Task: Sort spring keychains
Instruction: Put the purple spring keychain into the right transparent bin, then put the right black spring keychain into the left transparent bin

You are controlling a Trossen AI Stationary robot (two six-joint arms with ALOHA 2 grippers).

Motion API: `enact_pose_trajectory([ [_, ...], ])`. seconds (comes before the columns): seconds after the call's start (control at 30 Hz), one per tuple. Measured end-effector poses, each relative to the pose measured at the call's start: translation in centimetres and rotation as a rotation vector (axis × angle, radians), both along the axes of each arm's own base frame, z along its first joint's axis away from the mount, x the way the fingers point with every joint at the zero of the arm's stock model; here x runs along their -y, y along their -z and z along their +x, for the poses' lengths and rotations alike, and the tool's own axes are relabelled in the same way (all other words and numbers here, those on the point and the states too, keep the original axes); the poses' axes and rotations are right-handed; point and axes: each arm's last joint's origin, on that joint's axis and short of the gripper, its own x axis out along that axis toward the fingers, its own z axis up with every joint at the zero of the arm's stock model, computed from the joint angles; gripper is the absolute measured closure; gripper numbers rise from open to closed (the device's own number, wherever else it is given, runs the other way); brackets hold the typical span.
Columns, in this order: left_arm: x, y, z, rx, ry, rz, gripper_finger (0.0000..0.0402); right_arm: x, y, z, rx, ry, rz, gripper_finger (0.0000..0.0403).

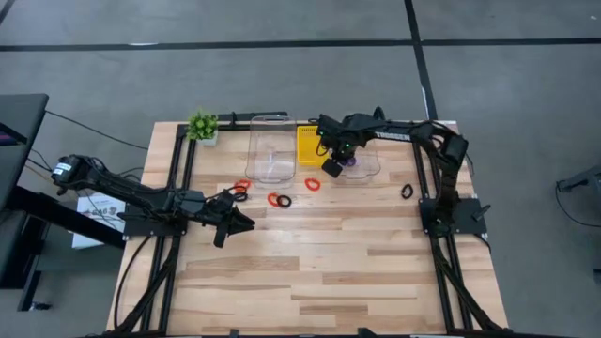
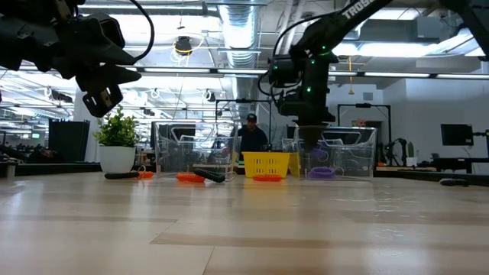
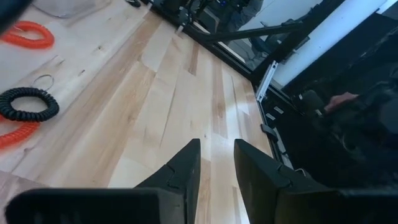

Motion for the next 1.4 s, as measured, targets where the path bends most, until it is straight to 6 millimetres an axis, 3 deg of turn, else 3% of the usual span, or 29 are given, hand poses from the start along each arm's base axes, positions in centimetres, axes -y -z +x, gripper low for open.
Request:
enact_pose_trajectory([
  [0.7, 0.0, 0.1, 0.0, -0.007, -0.002, -0.001, 0.0307, 1.1, -0.3, -1.0, -0.013, 0.036, 0.006, 0.0395],
  [1.07, 0.0, 0.1, 0.0, -0.007, -0.002, -0.001, 0.0307, 1.1, -0.3, -0.9, -0.012, 0.052, 0.008, 0.0332],
  [1.4, 0.0, 0.1, 0.0, -0.007, -0.002, 0.000, 0.0307, 0.5, -0.2, -0.8, -0.027, 0.038, 0.016, 0.0325],
])
